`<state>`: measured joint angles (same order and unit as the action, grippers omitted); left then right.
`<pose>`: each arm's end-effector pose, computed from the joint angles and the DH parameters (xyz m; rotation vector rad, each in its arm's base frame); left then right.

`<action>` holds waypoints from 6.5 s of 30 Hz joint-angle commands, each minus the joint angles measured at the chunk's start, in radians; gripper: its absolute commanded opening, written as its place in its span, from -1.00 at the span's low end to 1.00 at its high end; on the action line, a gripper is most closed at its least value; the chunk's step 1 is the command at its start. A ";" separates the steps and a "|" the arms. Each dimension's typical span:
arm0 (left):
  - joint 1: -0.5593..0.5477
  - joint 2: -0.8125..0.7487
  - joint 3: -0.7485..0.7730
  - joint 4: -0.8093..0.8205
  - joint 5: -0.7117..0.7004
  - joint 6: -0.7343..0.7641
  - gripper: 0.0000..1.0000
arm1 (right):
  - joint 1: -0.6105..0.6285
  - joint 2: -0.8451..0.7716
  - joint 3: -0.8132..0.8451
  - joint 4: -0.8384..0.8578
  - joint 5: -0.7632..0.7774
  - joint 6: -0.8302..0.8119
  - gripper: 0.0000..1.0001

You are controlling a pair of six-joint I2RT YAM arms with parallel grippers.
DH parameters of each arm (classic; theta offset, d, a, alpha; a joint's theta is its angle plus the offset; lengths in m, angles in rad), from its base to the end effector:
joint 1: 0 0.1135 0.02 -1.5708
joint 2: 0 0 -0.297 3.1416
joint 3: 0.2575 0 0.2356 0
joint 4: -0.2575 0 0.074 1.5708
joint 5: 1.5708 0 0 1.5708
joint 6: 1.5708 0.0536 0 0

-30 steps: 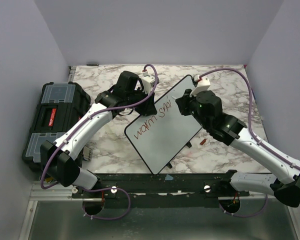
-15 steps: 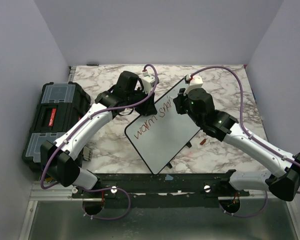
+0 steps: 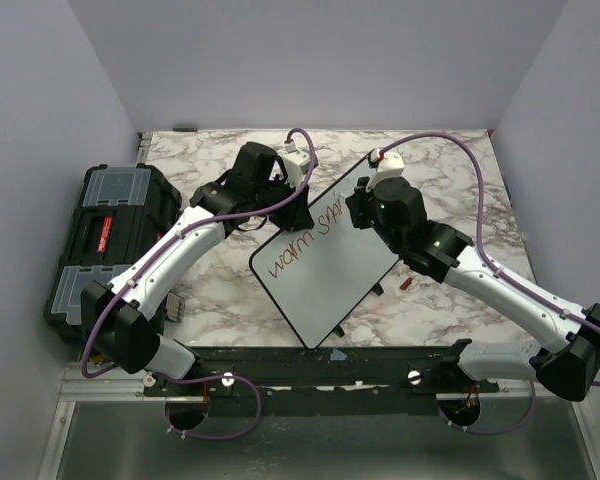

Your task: Write a sentence on the whiteboard

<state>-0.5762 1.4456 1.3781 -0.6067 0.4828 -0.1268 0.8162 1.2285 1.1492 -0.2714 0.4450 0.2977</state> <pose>0.2457 -0.1893 0.3768 0.7776 2.1804 -0.9121 0.1998 0.1788 0.3930 -0.1942 1.8898 0.3329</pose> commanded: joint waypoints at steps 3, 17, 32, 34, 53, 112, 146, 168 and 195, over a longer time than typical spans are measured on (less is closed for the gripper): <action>-0.016 0.010 -0.034 -0.048 0.032 0.040 -1.00 | -0.005 -0.026 -0.061 0.018 0.007 0.017 -0.99; -0.015 0.012 -0.031 -0.048 0.033 0.041 -1.00 | -0.004 -0.092 -0.162 0.000 -0.025 0.061 -0.99; -0.016 0.002 -0.042 -0.044 0.031 0.041 -1.00 | -0.004 -0.085 -0.162 -0.008 0.005 0.054 -0.99; -0.015 0.001 -0.042 -0.045 0.031 0.040 -1.00 | -0.004 -0.079 -0.156 -0.008 0.007 0.050 -0.99; -0.016 -0.005 -0.049 -0.044 0.020 0.041 -1.00 | -0.004 -0.052 -0.056 -0.016 0.051 -0.020 -0.99; -0.017 -0.008 -0.056 -0.044 0.020 0.041 -1.00 | -0.066 0.040 -0.006 0.067 0.018 -0.002 -0.99; -0.017 -0.012 -0.054 -0.048 0.000 0.045 -1.00 | -0.067 -0.030 -0.110 0.021 -0.101 0.041 -0.99; -0.017 -0.025 -0.057 -0.048 0.005 0.044 -1.00 | -0.066 -0.014 -0.076 0.003 0.045 0.041 -0.99; -0.017 -0.042 -0.061 -0.049 -0.012 0.048 -1.00 | -0.171 -0.089 -0.124 0.162 -0.050 0.057 -0.99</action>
<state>-0.5705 1.4212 1.3437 -0.5850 0.4728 -0.1429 0.6895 1.1233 1.0214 -0.1661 0.4965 0.3401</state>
